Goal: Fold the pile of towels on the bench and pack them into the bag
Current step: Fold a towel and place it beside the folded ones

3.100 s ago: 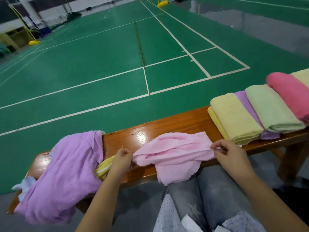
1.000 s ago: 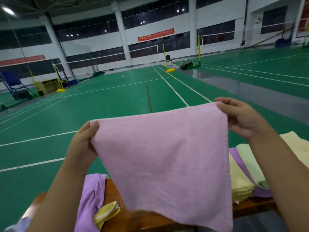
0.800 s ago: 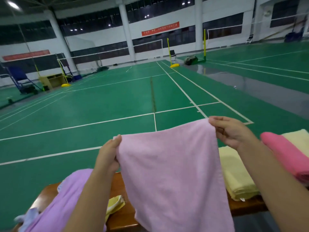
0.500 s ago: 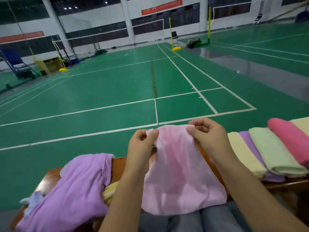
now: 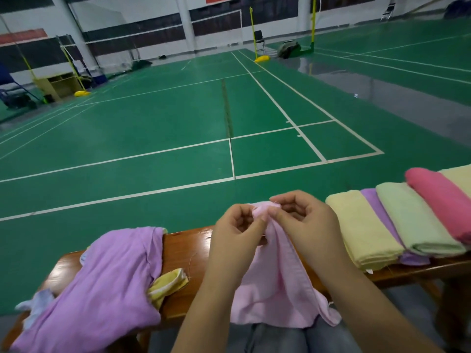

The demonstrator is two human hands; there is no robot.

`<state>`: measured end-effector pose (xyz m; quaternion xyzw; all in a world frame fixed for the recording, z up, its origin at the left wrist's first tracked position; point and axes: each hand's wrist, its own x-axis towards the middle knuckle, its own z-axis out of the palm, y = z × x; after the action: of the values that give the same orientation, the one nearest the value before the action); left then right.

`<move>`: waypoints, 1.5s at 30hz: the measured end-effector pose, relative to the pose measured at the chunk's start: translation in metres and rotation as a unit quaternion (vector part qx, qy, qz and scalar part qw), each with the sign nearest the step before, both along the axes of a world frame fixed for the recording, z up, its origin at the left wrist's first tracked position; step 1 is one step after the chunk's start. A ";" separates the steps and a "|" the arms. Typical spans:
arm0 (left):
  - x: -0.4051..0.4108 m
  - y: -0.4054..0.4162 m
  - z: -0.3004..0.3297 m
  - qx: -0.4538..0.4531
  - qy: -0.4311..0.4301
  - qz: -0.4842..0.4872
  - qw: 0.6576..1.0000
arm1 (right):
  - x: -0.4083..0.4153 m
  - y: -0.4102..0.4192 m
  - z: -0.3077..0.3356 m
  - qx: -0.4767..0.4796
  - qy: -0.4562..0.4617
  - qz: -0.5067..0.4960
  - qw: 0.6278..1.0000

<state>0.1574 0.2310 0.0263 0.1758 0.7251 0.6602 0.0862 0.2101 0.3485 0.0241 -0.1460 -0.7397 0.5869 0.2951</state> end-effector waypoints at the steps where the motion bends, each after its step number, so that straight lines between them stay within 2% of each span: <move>1: 0.001 0.001 -0.001 -0.008 0.009 -0.004 1.000 | 0.000 0.000 0.000 0.010 0.001 -0.002 1.000; 7: 0.006 0.004 -0.003 -0.029 0.043 -0.012 0.999 | 0.003 -0.002 -0.005 0.051 0.006 -0.002 0.999; 12: 0.010 0.005 -0.003 -0.048 0.065 -0.007 0.997 | 0.003 -0.004 -0.012 0.125 0.005 -0.019 0.992; 20: 0.016 0.005 -0.003 -0.018 0.072 0.020 0.997 | 0.006 -0.011 -0.014 0.212 0.046 -0.017 0.976; 23: 0.019 0.003 0.000 -0.011 0.062 -0.011 0.998 | 0.007 -0.006 -0.012 0.236 0.018 0.015 0.972; 27: 0.018 0.002 -0.001 0.040 0.003 -0.077 0.996 | 0.005 0.006 -0.010 0.251 0.000 0.000 0.968; 29: 0.015 0.000 -0.006 0.039 0.010 -0.109 0.993 | 0.005 0.010 -0.007 0.240 0.005 0.005 0.971; 31: 0.013 -0.005 -0.012 0.031 0.042 -0.124 0.991 | 0.007 0.015 -0.002 0.204 0.009 0.031 0.978; 33: 0.010 -0.012 -0.018 -0.010 0.194 -0.038 0.980 | 0.011 0.018 0.003 0.156 0.000 0.062 0.986; 35: 0.003 -0.019 -0.029 -0.113 0.346 0.082 0.928 | 0.014 0.021 0.006 0.118 -0.014 0.080 0.990; 36: 0.001 -0.023 -0.036 -0.149 0.365 0.106 0.913 | 0.015 0.022 0.007 0.099 -0.016 0.086 0.991; 37: -0.001 -0.026 -0.041 -0.183 0.341 0.097 0.917 | 0.015 0.023 0.009 0.080 -0.015 0.090 0.993; 39: -0.005 -0.034 -0.050 -0.235 0.247 0.015 0.940 | 0.015 0.024 0.013 0.044 -0.009 0.097 0.994; 40: -0.007 -0.036 -0.053 -0.230 0.195 -0.021 0.953 | 0.015 0.025 0.015 0.027 -0.005 0.100 0.995; 42: -0.008 -0.038 -0.057 -0.152 0.110 -0.049 0.981 | 0.016 0.027 0.019 0.005 0.000 0.106 0.994; 45: -0.009 -0.036 -0.056 -0.104 0.078 -0.037 0.991 | 0.018 0.029 0.022 -0.003 0.005 0.114 0.993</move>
<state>0.1484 0.1955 -0.0296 0.2438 0.7873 0.5618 0.0713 0.2285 0.3778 0.0466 -0.0587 -0.7485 0.6194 0.2295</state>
